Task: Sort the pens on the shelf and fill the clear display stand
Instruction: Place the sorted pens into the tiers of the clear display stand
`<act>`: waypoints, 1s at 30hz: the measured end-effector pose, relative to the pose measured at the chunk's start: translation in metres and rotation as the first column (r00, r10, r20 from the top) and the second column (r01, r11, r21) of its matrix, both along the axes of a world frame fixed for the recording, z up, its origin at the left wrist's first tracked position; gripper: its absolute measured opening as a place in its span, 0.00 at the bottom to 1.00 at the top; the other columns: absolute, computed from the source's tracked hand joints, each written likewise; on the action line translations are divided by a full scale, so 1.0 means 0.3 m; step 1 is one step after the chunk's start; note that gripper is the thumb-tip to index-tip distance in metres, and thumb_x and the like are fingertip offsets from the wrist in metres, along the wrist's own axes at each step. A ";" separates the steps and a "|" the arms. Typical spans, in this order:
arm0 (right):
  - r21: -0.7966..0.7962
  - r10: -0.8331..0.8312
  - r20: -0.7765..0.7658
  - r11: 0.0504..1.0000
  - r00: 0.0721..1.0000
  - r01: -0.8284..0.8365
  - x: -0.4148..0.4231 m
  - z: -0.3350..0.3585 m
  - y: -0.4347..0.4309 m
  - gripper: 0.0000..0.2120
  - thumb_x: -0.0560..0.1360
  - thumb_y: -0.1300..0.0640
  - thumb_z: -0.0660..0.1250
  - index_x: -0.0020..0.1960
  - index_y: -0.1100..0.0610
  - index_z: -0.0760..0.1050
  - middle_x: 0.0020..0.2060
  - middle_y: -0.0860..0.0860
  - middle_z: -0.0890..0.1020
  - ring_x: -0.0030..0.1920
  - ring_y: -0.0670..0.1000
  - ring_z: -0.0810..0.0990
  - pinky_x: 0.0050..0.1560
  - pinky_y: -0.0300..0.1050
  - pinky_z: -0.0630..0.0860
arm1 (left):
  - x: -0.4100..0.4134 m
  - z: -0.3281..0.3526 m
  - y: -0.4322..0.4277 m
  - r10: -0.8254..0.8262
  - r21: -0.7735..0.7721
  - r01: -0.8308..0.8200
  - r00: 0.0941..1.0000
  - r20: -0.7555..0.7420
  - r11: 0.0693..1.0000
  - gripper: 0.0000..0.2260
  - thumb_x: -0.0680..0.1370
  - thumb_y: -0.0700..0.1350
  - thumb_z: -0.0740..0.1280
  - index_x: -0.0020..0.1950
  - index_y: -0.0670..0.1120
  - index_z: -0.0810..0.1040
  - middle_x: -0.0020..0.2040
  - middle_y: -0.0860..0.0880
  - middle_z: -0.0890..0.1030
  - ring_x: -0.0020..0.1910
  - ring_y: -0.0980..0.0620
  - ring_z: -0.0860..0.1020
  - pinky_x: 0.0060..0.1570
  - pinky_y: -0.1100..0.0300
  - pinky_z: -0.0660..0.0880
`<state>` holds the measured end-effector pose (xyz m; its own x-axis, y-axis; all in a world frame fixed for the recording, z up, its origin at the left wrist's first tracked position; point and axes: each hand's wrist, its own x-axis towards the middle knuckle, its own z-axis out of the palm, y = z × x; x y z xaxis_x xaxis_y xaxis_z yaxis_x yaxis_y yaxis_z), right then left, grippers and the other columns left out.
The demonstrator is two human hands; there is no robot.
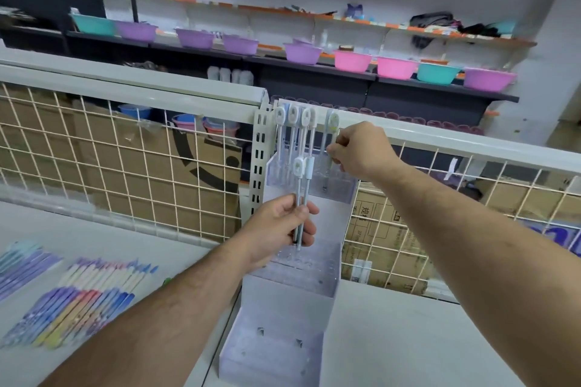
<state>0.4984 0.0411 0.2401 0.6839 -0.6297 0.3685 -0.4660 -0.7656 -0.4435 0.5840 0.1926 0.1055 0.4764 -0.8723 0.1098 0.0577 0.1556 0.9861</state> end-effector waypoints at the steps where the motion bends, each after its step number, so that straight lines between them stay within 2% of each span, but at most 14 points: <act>1: 0.013 -0.022 0.011 1.000 1.000 0.022 -0.004 -0.003 0.003 0.13 0.78 0.51 0.71 0.40 0.58 0.81 0.35 0.54 0.83 0.35 0.52 0.80 0.34 0.42 0.75 | 0.001 0.001 0.001 -0.004 -0.003 0.004 1.000 -0.004 1.000 0.11 0.84 0.43 0.62 0.48 0.50 0.84 0.40 0.44 0.82 0.42 0.43 0.82 0.46 0.53 0.79; 4: 0.031 -0.092 0.127 0.996 0.988 0.088 -0.034 -0.019 0.026 0.13 0.76 0.49 0.73 0.38 0.56 0.80 0.31 0.50 0.81 0.32 0.47 0.77 0.31 0.41 0.70 | 0.003 0.005 0.004 -0.018 0.000 0.018 1.000 -0.013 1.000 0.09 0.84 0.43 0.62 0.51 0.47 0.82 0.39 0.45 0.82 0.41 0.44 0.82 0.44 0.55 0.79; 7: 0.067 -0.004 0.233 0.998 0.972 -0.012 -0.070 -0.058 0.087 0.13 0.75 0.53 0.72 0.35 0.57 0.79 0.27 0.47 0.79 0.25 0.41 0.73 0.28 0.39 0.70 | 0.004 0.005 0.003 -0.041 -0.007 0.041 0.999 -0.028 0.999 0.08 0.83 0.43 0.62 0.52 0.45 0.82 0.38 0.47 0.82 0.39 0.46 0.82 0.43 0.56 0.81; 10: 0.138 0.141 0.100 0.978 0.985 -0.154 -0.090 -0.093 0.157 0.12 0.73 0.53 0.75 0.34 0.57 0.80 0.26 0.46 0.79 0.23 0.39 0.73 0.23 0.31 0.67 | 0.003 0.005 0.001 -0.069 -0.024 0.068 0.997 -0.037 0.997 0.11 0.83 0.43 0.63 0.47 0.49 0.84 0.38 0.46 0.82 0.39 0.47 0.81 0.48 0.50 0.81; 13: 0.156 0.157 0.044 0.974 0.987 -0.162 -0.090 -0.122 0.187 0.14 0.73 0.55 0.75 0.34 0.60 0.77 0.22 0.45 0.76 0.22 0.40 0.72 0.23 0.31 0.66 | 0.002 0.006 0.004 -0.089 -0.038 0.088 0.995 -0.036 0.995 0.12 0.82 0.45 0.63 0.45 0.53 0.85 0.39 0.46 0.83 0.40 0.46 0.82 0.49 0.51 0.81; 15: 0.191 0.137 0.105 0.969 0.985 -0.155 -0.096 -0.113 0.189 0.13 0.75 0.56 0.74 0.37 0.62 0.76 0.27 0.49 0.80 0.27 0.44 0.80 0.28 0.38 0.73 | 0.000 0.008 0.004 -0.098 -0.046 0.096 0.993 -0.060 0.994 0.11 0.81 0.47 0.64 0.46 0.54 0.86 0.41 0.44 0.84 0.42 0.45 0.84 0.50 0.50 0.81; 17: 0.262 0.093 0.208 0.954 0.974 -0.147 -0.108 -0.076 0.175 0.11 0.78 0.57 0.71 0.41 0.62 0.76 0.34 0.53 0.84 0.32 0.48 0.85 0.27 0.39 0.74 | 0.000 0.008 0.003 -0.110 -0.056 0.105 0.989 -0.100 0.993 0.08 0.78 0.49 0.66 0.48 0.52 0.86 0.41 0.43 0.84 0.42 0.44 0.84 0.49 0.50 0.82; 19: 0.326 0.010 0.329 0.937 0.944 -0.123 -0.125 -0.018 0.147 0.08 0.79 0.57 0.70 0.44 0.60 0.78 0.36 0.52 0.85 0.33 0.47 0.86 0.26 0.38 0.75 | 0.004 0.006 0.000 -0.113 -0.057 0.107 0.986 -0.120 0.993 0.08 0.78 0.49 0.67 0.49 0.51 0.85 0.42 0.42 0.84 0.42 0.43 0.84 0.47 0.51 0.81; 23: 0.286 -0.131 0.483 0.958 0.866 -0.015 -0.150 0.092 0.075 0.07 0.80 0.56 0.69 0.44 0.57 0.78 0.34 0.52 0.85 0.33 0.47 0.86 0.26 0.40 0.77 | 0.013 0.001 0.003 -0.102 -0.030 0.100 0.992 -0.078 0.995 0.10 0.83 0.45 0.62 0.54 0.49 0.84 0.43 0.43 0.84 0.43 0.44 0.84 0.46 0.55 0.80; 26: 0.256 -0.176 0.523 0.966 0.834 0.043 -0.140 0.131 0.037 0.07 0.80 0.56 0.68 0.46 0.59 0.79 0.36 0.52 0.85 0.32 0.46 0.85 0.25 0.38 0.76 | 0.010 0.004 0.006 -0.100 -0.016 0.099 0.994 -0.053 0.995 0.10 0.84 0.46 0.62 0.56 0.49 0.83 0.42 0.43 0.84 0.42 0.45 0.84 0.46 0.56 0.80; 30: 0.218 -0.167 0.477 0.974 0.863 0.068 -0.103 0.113 0.029 0.07 0.80 0.55 0.68 0.46 0.57 0.79 0.38 0.52 0.85 0.32 0.44 0.85 0.27 0.37 0.78 | 0.010 0.007 0.006 -0.073 0.013 0.073 0.997 0.004 0.997 0.10 0.83 0.49 0.62 0.55 0.54 0.83 0.40 0.47 0.83 0.42 0.47 0.83 0.45 0.60 0.79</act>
